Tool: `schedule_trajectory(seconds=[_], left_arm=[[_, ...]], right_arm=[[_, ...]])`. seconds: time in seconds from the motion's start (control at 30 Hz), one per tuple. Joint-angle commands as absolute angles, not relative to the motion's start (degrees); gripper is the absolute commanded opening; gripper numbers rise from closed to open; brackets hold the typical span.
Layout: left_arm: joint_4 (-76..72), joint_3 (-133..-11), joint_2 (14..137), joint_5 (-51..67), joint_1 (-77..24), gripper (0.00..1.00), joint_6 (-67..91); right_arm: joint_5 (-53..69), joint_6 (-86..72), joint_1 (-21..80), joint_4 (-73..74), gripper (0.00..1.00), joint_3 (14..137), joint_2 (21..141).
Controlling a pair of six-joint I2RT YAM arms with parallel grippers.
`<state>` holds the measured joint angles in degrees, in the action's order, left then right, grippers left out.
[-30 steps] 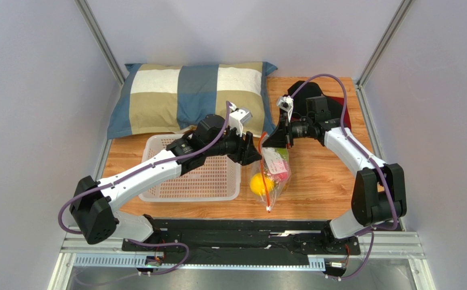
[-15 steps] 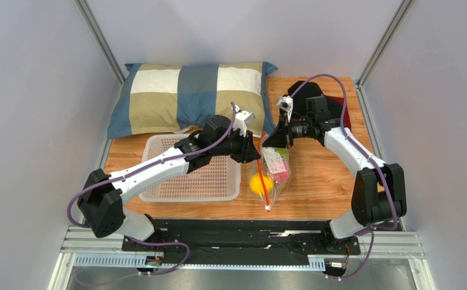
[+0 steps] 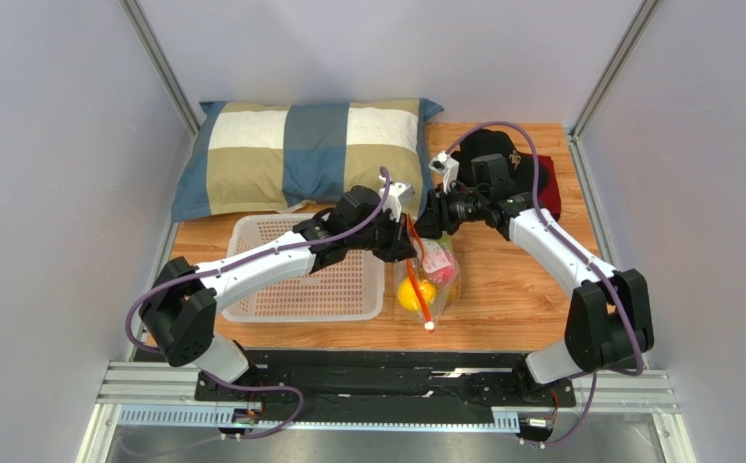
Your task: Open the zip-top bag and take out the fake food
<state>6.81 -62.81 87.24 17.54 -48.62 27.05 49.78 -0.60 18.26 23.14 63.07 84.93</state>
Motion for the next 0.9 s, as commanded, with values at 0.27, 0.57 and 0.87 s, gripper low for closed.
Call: schedule_trajectory(seconds=[0.27, 0.57, 0.87], left_arm=[[-10.5, -59.5, 81.2, 23.3, -48.6, 0.00, 34.0], [-12.7, -59.8, 83.1, 24.7, -48.6, 0.00, 37.5], [-13.4, -59.3, 82.5, 25.1, -48.6, 0.00, 38.8]], right_arm=[[6.4, -24.7, 21.5, 47.4, 0.68, 69.4, 66.9], [6.5, -27.3, 23.4, 47.5, 0.69, 61.2, 55.7], [9.3, -33.0, 26.2, 43.0, 0.52, 58.2, 51.6]])
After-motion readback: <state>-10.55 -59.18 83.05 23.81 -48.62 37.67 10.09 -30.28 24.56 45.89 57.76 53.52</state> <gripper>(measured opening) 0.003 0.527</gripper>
